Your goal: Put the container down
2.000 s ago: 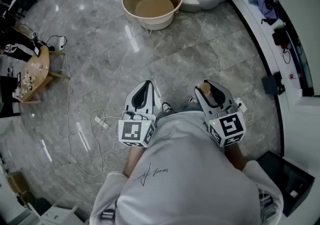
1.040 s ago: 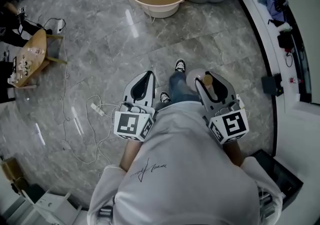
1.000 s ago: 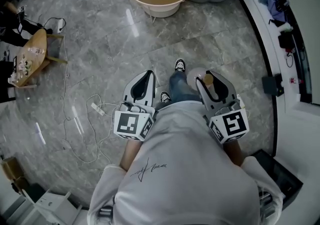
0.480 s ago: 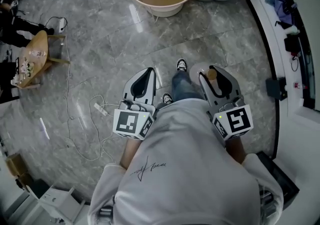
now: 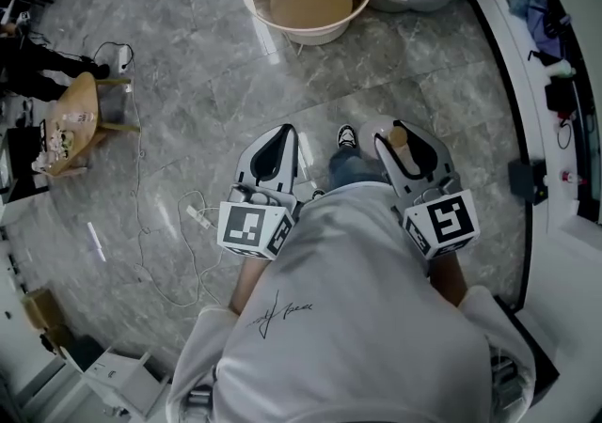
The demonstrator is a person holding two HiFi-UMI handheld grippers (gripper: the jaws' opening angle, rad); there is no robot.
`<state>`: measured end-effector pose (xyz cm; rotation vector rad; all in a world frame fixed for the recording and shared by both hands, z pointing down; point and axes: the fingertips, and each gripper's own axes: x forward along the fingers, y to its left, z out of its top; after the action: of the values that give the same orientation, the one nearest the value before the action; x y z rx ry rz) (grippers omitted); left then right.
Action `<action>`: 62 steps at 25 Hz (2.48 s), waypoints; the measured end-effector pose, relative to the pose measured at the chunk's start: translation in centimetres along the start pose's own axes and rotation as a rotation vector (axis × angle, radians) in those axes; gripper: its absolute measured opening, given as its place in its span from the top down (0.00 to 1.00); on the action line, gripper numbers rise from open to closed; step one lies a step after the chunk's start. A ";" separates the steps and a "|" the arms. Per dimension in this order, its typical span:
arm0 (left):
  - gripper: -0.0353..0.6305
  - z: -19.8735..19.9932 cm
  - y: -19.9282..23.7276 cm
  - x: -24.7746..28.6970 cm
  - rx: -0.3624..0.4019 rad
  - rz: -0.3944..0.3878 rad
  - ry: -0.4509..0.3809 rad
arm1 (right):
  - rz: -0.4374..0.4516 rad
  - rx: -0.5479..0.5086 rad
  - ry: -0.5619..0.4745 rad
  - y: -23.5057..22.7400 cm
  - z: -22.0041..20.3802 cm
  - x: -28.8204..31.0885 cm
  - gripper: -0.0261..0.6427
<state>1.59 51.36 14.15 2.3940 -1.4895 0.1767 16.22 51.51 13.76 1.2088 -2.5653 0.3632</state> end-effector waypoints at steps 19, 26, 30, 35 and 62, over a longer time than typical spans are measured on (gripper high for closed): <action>0.92 3.3 0.6 14.0 -0.022 0.053 0.033 | 0.090 0.026 0.030 -11.9 2.2 7.1 0.74; 0.92 3.4 0.6 16.4 -0.015 0.105 0.076 | 0.134 0.067 0.057 -15.0 1.7 8.8 0.74; 0.92 3.5 0.4 17.1 0.000 0.111 0.089 | 0.147 0.078 0.028 -15.9 2.0 9.5 0.74; 0.92 3.8 0.3 17.5 0.022 0.115 0.086 | 0.160 0.102 0.002 -16.5 2.2 10.2 0.74; 0.92 9.2 12.8 27.0 -0.023 -0.003 0.027 | 0.069 0.042 0.031 -18.4 8.6 23.1 0.74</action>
<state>1.75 20.07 15.26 2.3662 -1.4684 0.1888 15.23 20.90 15.93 1.1216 -2.5903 0.4492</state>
